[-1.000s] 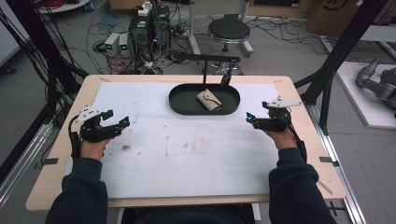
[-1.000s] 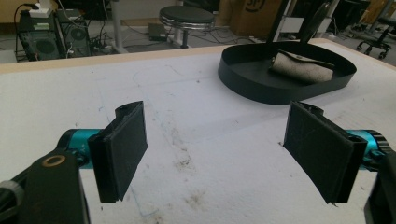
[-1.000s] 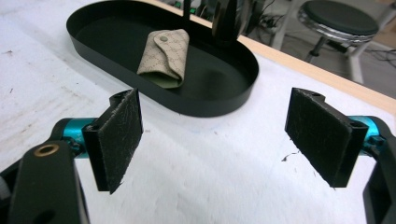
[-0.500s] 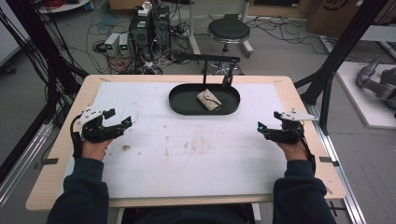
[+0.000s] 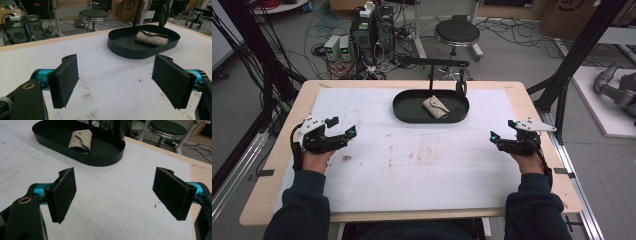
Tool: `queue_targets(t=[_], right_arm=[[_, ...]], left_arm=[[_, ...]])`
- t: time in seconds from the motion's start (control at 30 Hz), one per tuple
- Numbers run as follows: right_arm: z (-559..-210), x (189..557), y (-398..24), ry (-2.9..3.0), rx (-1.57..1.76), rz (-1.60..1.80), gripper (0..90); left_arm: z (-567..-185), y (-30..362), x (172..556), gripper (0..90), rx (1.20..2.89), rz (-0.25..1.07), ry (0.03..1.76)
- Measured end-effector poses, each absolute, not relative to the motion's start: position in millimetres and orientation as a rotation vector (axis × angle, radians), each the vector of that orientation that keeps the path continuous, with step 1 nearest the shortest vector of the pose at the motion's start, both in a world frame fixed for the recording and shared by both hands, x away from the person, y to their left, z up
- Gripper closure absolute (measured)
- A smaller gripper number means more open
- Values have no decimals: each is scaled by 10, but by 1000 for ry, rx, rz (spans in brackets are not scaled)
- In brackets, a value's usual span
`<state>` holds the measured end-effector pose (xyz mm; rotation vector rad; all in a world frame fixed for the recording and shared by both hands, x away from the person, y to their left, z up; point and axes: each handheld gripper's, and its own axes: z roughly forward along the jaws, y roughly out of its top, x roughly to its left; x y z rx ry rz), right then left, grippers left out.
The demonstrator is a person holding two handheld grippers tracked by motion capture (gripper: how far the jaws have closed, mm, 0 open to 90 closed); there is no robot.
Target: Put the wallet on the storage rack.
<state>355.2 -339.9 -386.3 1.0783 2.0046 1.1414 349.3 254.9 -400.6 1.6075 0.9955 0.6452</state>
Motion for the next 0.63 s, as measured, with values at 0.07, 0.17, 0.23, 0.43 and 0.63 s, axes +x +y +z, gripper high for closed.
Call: queue_targets(t=[0.07,0.17,0.23,0.43,0.63], right_arm=[[-3871,3558,-3400,2009,1080,1139,195],[-3870,3555,-3393,2014,1079,1139,195],[-3866,3553,-3389,2014,1073,1137,195],[-3868,3550,-3379,2013,1061,1108,195],[-3869,3553,-3376,2018,1051,1096,195]], left_arm=[[-4005,2552,3492,211,1608,645,996],[-4003,2551,3490,211,1607,645,990],[-4000,2550,3487,211,1605,645,989],[-4001,2551,3488,212,1603,644,988],[-4003,2546,3489,212,1604,644,990]])
